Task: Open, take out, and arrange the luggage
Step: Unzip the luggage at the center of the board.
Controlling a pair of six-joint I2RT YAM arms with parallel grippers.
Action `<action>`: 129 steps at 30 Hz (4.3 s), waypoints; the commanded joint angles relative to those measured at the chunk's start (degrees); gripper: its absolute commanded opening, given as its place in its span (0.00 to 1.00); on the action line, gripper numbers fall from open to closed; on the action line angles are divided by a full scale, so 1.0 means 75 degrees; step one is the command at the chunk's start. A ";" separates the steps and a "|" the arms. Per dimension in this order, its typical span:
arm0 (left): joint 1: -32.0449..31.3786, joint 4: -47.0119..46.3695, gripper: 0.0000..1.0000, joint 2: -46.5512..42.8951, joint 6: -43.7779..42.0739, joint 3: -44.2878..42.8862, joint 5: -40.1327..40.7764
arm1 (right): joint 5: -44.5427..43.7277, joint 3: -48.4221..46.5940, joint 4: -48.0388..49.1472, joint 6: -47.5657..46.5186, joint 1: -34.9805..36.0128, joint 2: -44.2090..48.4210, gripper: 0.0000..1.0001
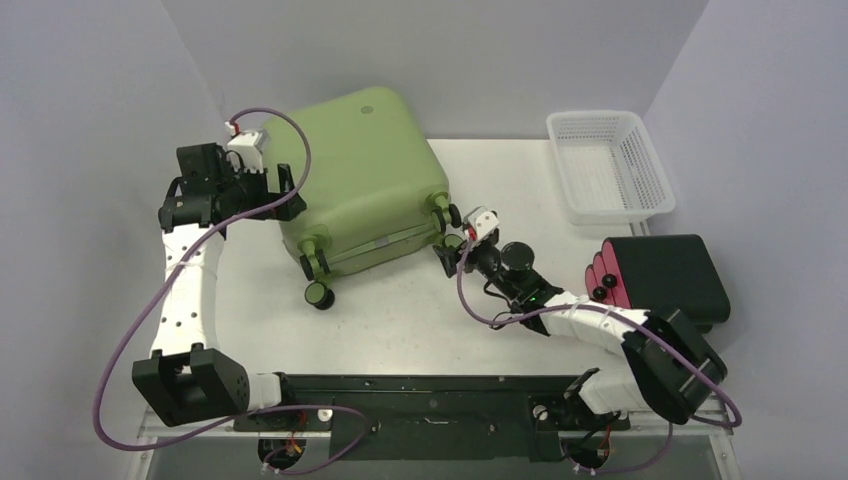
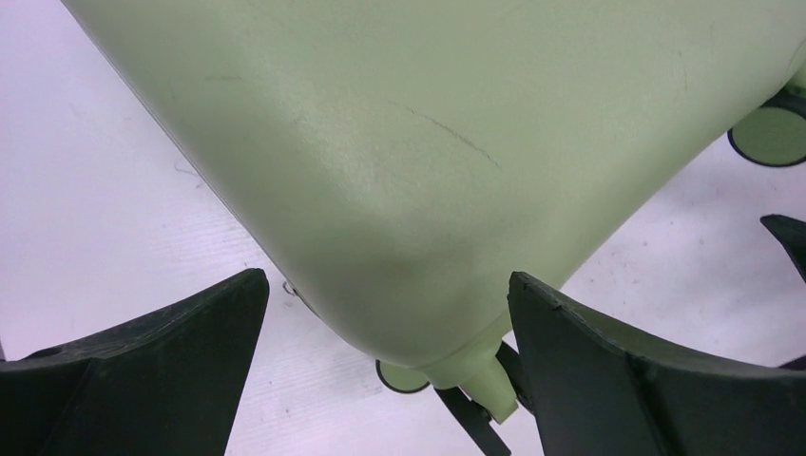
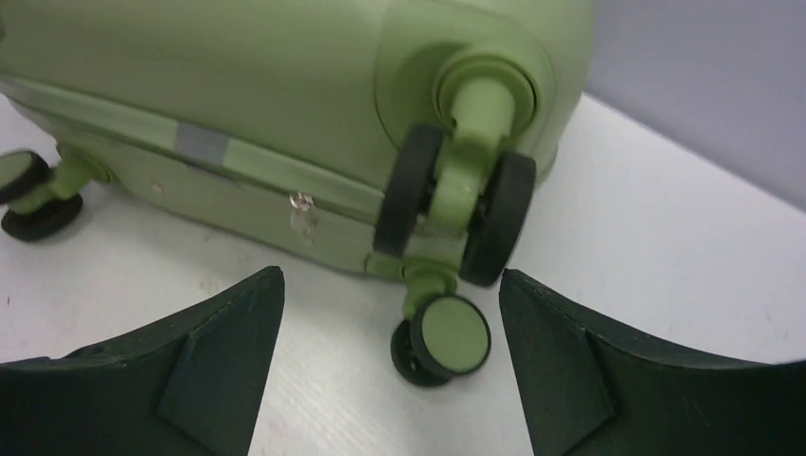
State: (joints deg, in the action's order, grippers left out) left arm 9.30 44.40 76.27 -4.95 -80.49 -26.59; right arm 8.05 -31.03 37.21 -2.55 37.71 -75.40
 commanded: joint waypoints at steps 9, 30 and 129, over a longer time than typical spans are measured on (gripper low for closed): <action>0.0001 0.0408 0.96 -0.0528 -0.0647 0.0438 0.0059 | -0.2939 0.0582 0.6765 -0.0998 0.1966 -0.3088 0.69; 0.0325 0.0201 0.96 -0.0666 -0.0594 0.0694 -0.0123 | -0.4110 -0.0357 0.6899 -0.0302 0.2660 -0.4773 0.57; -0.3660 -0.0605 0.96 0.3598 0.0307 -0.2983 -0.2112 | -0.0895 -0.1663 0.1999 0.2770 -0.0896 -0.3672 0.00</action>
State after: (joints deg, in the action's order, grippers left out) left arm -18.59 47.90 104.66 -4.45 -108.25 -41.04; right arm 1.41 -42.22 54.26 14.63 36.60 -104.95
